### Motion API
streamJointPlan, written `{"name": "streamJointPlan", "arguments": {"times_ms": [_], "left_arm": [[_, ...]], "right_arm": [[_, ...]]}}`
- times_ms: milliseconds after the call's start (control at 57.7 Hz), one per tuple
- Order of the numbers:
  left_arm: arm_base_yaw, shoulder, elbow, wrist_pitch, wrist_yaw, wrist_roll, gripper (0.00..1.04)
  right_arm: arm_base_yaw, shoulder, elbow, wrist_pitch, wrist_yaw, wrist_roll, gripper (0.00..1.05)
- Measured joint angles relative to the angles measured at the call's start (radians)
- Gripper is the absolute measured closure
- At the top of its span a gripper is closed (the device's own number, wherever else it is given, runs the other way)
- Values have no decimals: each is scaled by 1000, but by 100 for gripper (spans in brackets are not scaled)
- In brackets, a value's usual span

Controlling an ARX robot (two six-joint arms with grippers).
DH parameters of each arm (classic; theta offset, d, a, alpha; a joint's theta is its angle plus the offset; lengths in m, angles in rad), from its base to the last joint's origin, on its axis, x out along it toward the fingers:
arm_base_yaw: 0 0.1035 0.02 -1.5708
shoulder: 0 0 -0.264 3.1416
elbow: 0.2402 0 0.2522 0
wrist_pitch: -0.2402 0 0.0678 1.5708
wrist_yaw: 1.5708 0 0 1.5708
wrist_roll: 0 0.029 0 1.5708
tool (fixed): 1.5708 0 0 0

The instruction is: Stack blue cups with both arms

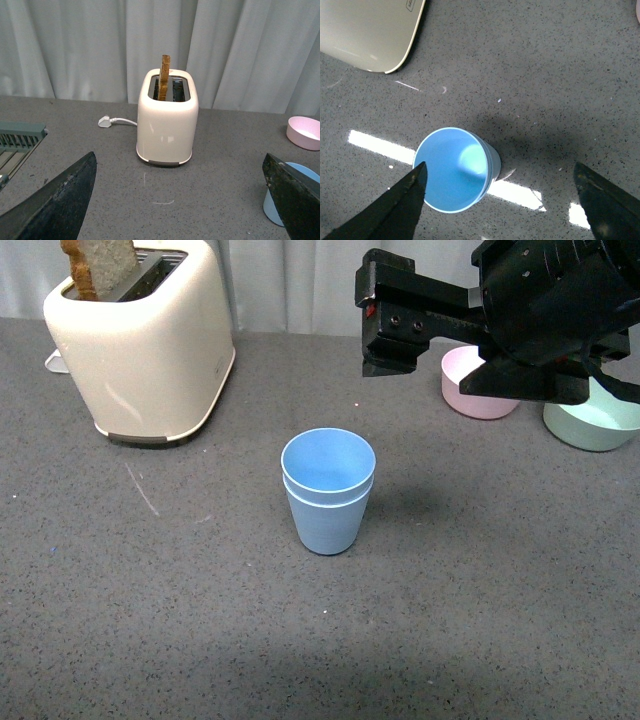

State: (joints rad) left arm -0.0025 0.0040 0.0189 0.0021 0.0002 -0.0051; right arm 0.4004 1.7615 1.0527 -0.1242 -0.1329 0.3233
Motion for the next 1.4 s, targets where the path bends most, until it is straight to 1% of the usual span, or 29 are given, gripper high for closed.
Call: {"name": "streamJointPlan", "arguments": {"times_ms": [52,87,104,121,139,156,191,208,225,243,260,277,295,312,347,399,434,520,555,572,642,659,763,902,1179,1214,1249,1301,1405], "left_arm": [[0,0,0,0,0,0,7],[0,0,0,0,0,0,7],[0,0,0,0,0,0,7],[0,0,0,0,0,0,7],[0,0,0,0,0,0,7],[0,0,0,0,-1,0,7],[0,0,0,0,2,0,7],[0,0,0,0,1,1,7],[0,0,0,0,0,0,7],[0,0,0,0,-1,0,7],[0,0,0,0,-3,0,7],[0,0,0,0,-3,0,7],[0,0,0,0,-3,1,7],[0,0,0,-1,-3,0,7],[0,0,0,-1,-3,0,7],[0,0,0,-2,-3,0,7],[0,0,0,-2,-2,0,7],[0,0,0,-2,0,1,7],[0,0,0,-2,0,0,7],[0,0,0,-2,0,0,7],[0,0,0,-2,0,0,7],[0,0,0,-2,0,0,7],[0,0,0,-2,-2,0,7],[0,0,0,-2,-1,1,7],[0,0,0,-2,-1,0,7],[0,0,0,-2,-1,0,7],[0,0,0,-2,-1,0,7],[0,0,0,-2,-1,0,7],[0,0,0,-2,-1,0,7]], "right_arm": [[-1,0,0,0,0,-3,8],[-1,0,-2,0,0,-3,8],[0,0,-8,13,18,-8,10],[5,2,-27,70,58,-29,13],[8,2,-69,181,134,-60,16],[8,2,-136,354,250,-110,21],[8,-1,-225,556,368,-169,27],[6,-3,-253,613,390,-184,28],[0,-10,-307,724,427,-210,32],[-3,-13,-334,780,441,-222,34],[-13,-21,-383,879,460,-238,37],[-18,-28,-406,923,465,-246,39],[-31,-44,-444,999,467,-260,43],[-37,-54,-462,1034,467,-266,44],[-61,-92,-521,1151,459,-283,52],[-84,-132,-568,1244,446,-294,59],[-104,-170,-613,1292,431,-302,66],[-134,-225,-686,1301,404,-310,78],[-149,-249,-724,1299,384,-314,85],[-153,-255,-732,1297,380,-315,87],[-180,-314,-789,1283,349,-319,101],[-183,-323,-795,1281,346,-319,103],[-223,-447,-868,1241,299,-323,104],[-268,-577,-935,1171,266,-323,104],[-314,-789,-999,1027,214,-323,104],[-345,-824,-1007,999,164,-323,104],[-367,-849,-1013,979,145,-323,104],[-390,-899,-1023,939,142,-323,104],[-398,-980,-1035,872,137,-323,104]]}}
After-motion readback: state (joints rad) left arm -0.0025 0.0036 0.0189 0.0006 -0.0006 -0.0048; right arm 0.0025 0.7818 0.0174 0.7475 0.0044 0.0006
